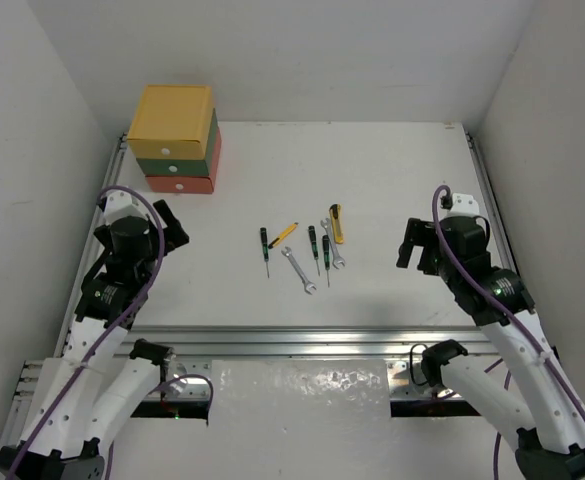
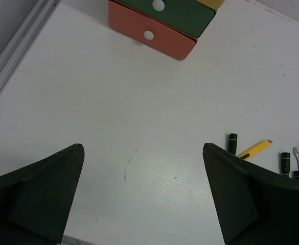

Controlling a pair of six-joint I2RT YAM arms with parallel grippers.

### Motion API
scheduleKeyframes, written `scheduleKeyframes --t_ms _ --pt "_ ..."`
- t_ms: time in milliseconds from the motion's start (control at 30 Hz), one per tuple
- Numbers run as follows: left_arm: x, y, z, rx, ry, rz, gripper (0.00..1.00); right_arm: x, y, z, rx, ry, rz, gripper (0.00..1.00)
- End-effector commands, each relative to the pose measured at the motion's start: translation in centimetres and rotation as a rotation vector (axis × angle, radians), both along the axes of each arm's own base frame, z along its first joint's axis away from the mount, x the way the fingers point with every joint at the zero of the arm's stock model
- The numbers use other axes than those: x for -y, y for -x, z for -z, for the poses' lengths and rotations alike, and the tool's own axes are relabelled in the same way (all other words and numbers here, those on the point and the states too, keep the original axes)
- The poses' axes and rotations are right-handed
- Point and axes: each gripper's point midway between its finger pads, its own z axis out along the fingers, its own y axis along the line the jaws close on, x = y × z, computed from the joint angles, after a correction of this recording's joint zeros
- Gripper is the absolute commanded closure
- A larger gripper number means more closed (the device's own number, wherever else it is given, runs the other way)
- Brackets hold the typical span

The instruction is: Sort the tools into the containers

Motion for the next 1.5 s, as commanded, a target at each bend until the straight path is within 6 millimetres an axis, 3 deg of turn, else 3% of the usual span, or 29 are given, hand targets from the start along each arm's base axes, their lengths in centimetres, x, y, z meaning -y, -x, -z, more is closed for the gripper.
scheduleKeyframes --t_ms 0,167,267,367,500,567,667,700,767,800,833,900,933,967,1000,1100,1300,1467 --pt "-0.6 -0.3 -2.4 0.07 0.011 -0.037 0.0 0.2 -0.3 -0.5 0.023 0.003 0.011 0.01" --pt "-0.7 -0.3 -2.4 0.067 0.01 -0.044 0.0 0.1 -0.2 -0.5 0.03 -0.001 0.003 0.01" --pt "-1.0 -0.5 -2.2 0.058 0.017 -0.059 0.0 -1.2 -0.4 0.0 0.036 -0.045 -0.051 0.01" --pt "-0.9 -0.9 -1.7 0.042 0.074 -0.084 0.0 -4.0 -0.9 0.1 0.064 -0.149 -0.156 0.01" --pt "2.8 -4.1 -2.9 0.129 0.296 0.011 0.0 -7.4 -0.6 0.7 0.046 -0.269 -0.303 0.01" --pt "2.8 -5.7 -3.3 0.17 0.36 -0.031 0.0 -8.4 -0.6 0.6 0.046 -0.303 -0.342 0.01" --pt "0.7 -9.2 -3.8 0.244 0.452 -0.136 0.0 -9.3 -0.3 0.4 0.045 -0.333 -0.391 0.01" --pt "0.9 -10.0 -4.2 0.27 0.495 -0.116 0.0 -9.5 -0.2 0.3 0.046 -0.34 -0.402 0.01" --pt "-1.3 -11.6 -6.7 0.425 0.53 -0.156 0.0 -10.1 0.3 0.4 0.038 -0.355 -0.444 0.01" --pt "-1.3 -12.5 -8.1 0.506 0.566 -0.107 0.0 -10.2 0.4 0.4 0.037 -0.358 -0.453 0.01" --pt "-2.6 -12.9 -8.7 0.549 0.564 -0.101 0.0 -10.2 0.6 0.5 0.033 -0.354 -0.465 0.01" --pt "-3.1 -14.7 -9.2 0.589 0.585 -0.033 0.0 -10.0 0.8 0.8 0.031 -0.346 -0.465 0.01" --pt "-4.5 -15.2 -9.1 0.598 0.591 -0.03 0.0 -10.0 0.9 1.3 0.026 -0.337 -0.469 0.01" --pt "-4.3 -15.7 -8.9 0.585 0.616 0.018 0.01 -9.9 0.9 1.3 0.037 -0.334 -0.472 0.01" --pt "-5.5 -16.8 -8.2 0.595 0.642 0.015 0.01 -9.9 1.0 1.8 0.03 -0.33 -0.473 0.01" --pt "-6.0 -18.5 -6.9 0.572 0.68 0.061 0.07 -9.9 0.9 2.2 0.027 -0.33 -0.476 0.01" --pt "-4.9 -21.3 -5.3 0.55 0.718 0.204 0.22 -10.4 0.7 2.2 0.03 -0.339 -0.497 0.01" --pt "-5.3 -23.3 -3.0 0.532 0.746 0.212 0.27 -10.3 0.8 2.6 0.023 -0.332 -0.494 0.01"
